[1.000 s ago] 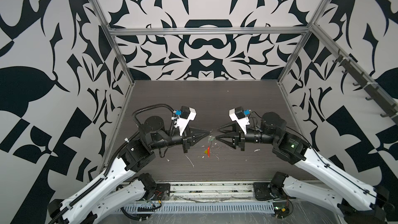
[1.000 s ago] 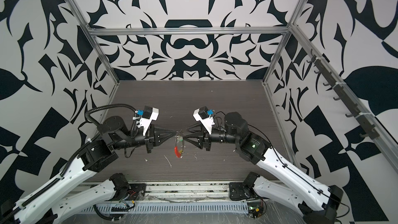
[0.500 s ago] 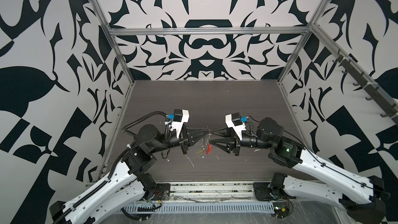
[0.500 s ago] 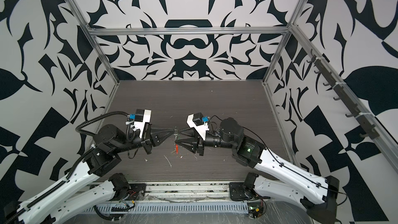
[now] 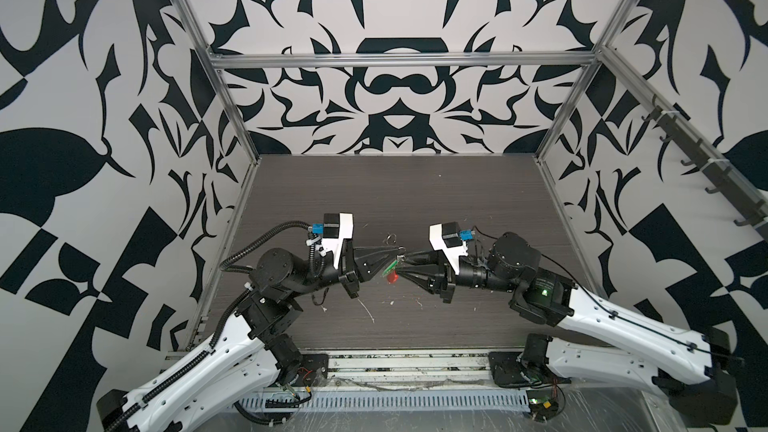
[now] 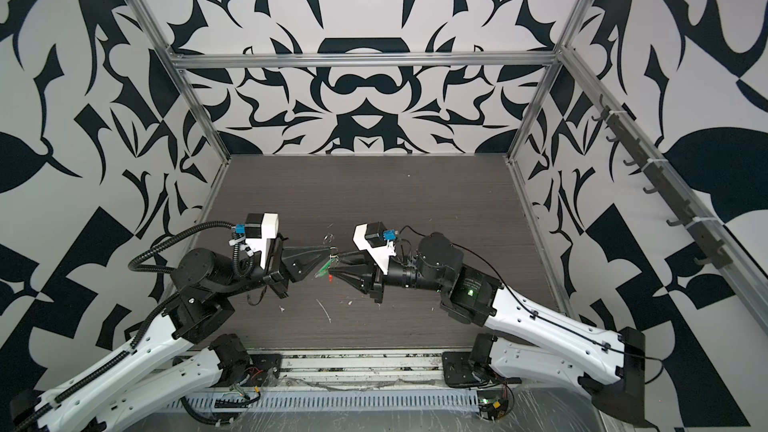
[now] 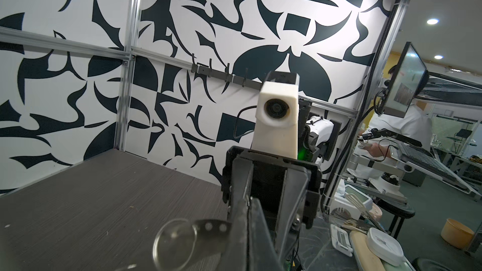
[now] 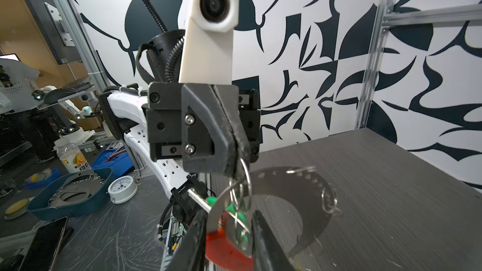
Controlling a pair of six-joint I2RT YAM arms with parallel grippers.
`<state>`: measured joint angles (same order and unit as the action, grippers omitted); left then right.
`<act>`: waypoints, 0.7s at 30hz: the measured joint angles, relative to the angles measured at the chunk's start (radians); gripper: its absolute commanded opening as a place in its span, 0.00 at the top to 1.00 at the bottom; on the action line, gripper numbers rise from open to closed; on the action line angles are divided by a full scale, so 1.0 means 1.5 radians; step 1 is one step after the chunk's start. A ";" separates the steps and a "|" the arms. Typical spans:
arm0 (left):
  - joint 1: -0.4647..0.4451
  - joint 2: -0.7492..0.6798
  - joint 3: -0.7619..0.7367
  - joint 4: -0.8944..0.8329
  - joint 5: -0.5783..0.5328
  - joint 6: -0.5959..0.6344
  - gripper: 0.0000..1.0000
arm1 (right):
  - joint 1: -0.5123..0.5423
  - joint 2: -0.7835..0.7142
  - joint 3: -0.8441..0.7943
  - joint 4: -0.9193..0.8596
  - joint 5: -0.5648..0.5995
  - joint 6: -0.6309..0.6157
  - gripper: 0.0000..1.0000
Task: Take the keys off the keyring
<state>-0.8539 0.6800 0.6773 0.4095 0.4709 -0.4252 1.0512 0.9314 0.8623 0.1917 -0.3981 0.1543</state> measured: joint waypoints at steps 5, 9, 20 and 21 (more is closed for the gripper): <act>0.000 -0.002 0.000 0.010 0.000 -0.003 1.00 | 0.004 -0.002 -0.003 0.000 0.009 0.000 0.68; 0.000 -0.004 -0.001 0.012 0.000 -0.004 1.00 | 0.006 -0.018 -0.011 -0.002 0.013 -0.003 0.80; 0.001 -0.003 -0.003 0.017 -0.002 -0.003 1.00 | 0.008 -0.030 -0.013 -0.010 0.017 0.000 0.89; 0.001 -0.003 -0.003 0.017 -0.002 -0.003 1.00 | 0.008 -0.030 -0.013 -0.010 0.017 0.000 0.86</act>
<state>-0.8532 0.6762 0.6735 0.4355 0.4679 -0.4294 1.0637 0.8864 0.8429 0.1761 -0.3721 0.1539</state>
